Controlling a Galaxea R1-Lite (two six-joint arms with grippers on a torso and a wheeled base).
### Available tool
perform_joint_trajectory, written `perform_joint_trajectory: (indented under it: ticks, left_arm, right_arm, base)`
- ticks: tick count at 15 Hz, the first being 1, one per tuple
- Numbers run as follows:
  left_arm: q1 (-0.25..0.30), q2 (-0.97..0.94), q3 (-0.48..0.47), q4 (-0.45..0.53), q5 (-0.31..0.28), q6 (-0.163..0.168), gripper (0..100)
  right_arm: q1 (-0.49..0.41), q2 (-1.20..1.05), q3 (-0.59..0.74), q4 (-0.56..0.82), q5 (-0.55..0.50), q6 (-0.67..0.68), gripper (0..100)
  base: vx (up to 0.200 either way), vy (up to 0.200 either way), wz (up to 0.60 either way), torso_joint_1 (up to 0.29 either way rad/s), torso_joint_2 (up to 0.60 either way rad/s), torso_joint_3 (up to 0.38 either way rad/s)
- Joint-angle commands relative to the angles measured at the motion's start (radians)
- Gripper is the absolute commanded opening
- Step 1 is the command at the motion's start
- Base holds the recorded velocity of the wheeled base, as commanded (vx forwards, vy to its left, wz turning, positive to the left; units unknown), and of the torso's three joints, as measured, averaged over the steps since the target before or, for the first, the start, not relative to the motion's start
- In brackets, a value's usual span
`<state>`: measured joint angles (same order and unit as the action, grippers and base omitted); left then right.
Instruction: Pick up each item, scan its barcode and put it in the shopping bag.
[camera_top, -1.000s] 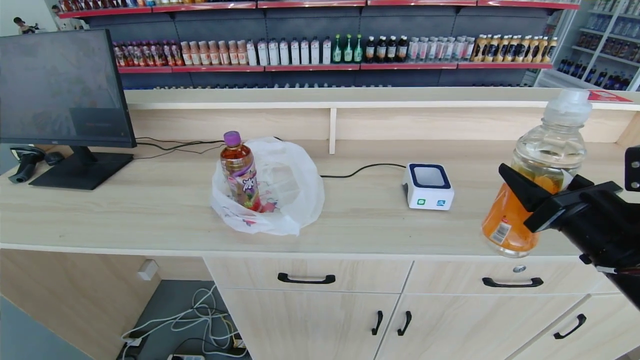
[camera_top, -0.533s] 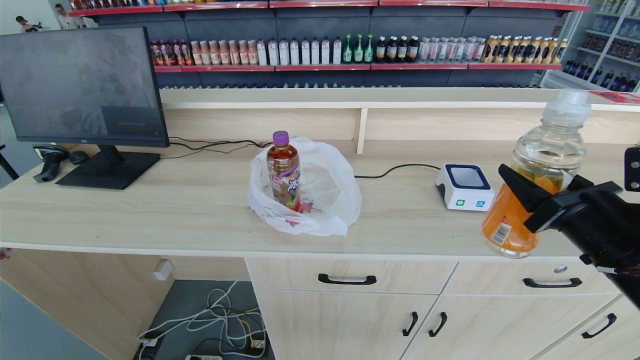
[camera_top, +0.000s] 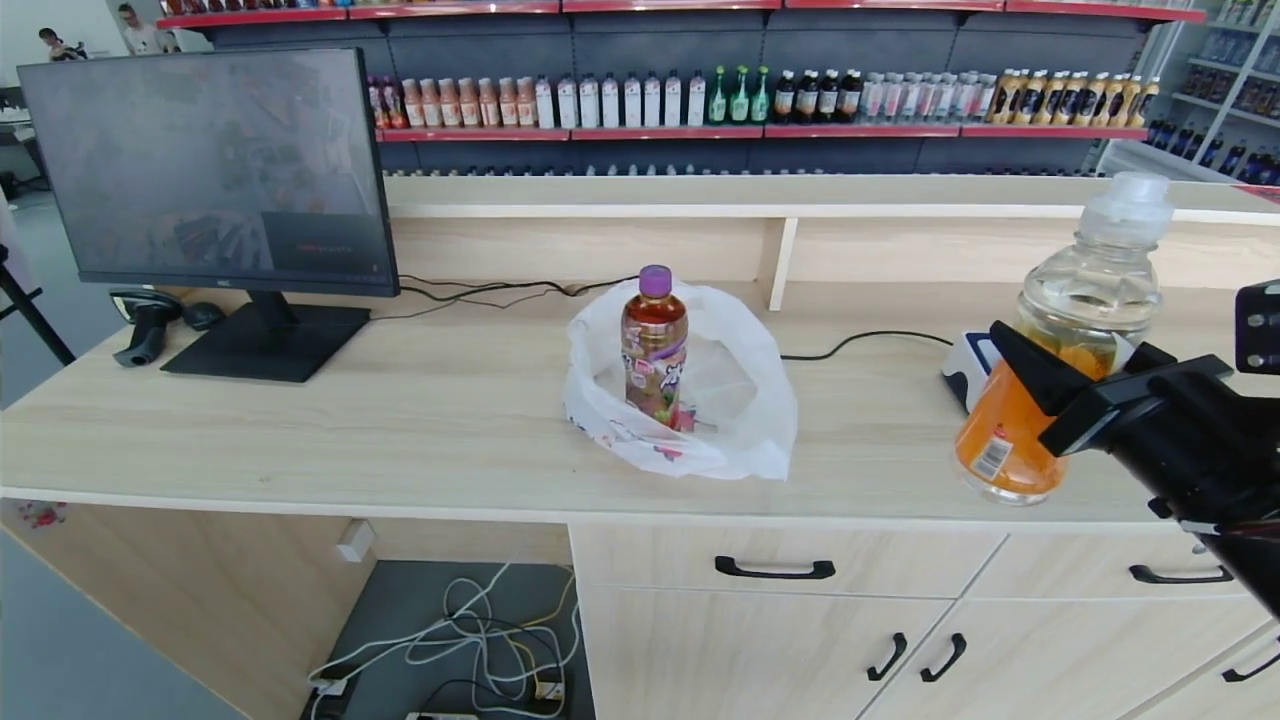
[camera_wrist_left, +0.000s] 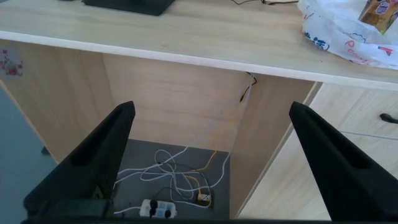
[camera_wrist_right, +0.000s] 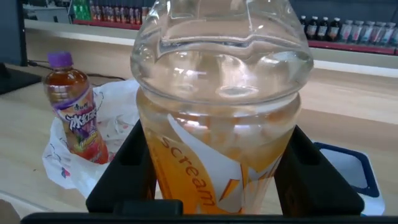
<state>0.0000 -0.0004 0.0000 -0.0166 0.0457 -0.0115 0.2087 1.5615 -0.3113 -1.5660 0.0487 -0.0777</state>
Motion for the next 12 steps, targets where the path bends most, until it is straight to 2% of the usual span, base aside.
perform_joint_trajectory:
  ticks: [1,2,8,12]
  left_arm:
    - [0.0,0.0,0.0,0.0,0.0,-0.001,100]
    - [0.0,0.0,0.0,0.0,0.0,-0.001,100]
    - [0.0,0.0,0.0,-0.003,0.0,-0.001,100]
    - [0.0,0.0,0.0,-0.003,0.0,-0.001,100]
  right_arm:
    - [-0.003,0.011,-0.012,-0.005,0.0,-0.001,0]
    - [-0.003,0.02,-0.025,-0.005,0.0,-0.001,0]
    - [-0.006,0.06,-0.095,-0.005,0.003,0.001,0]
    - [-0.022,0.089,-0.121,-0.005,0.016,-0.002,0]
  base:
    - [0.0,0.0,0.0,0.0,0.0,0.0]
    - [0.0,0.0,0.0,0.0,0.0,0.0]
    - [0.0,0.0,0.6,0.0,0.0,0.002]
    - [0.0,0.0,0.0,0.0,0.0,0.0]
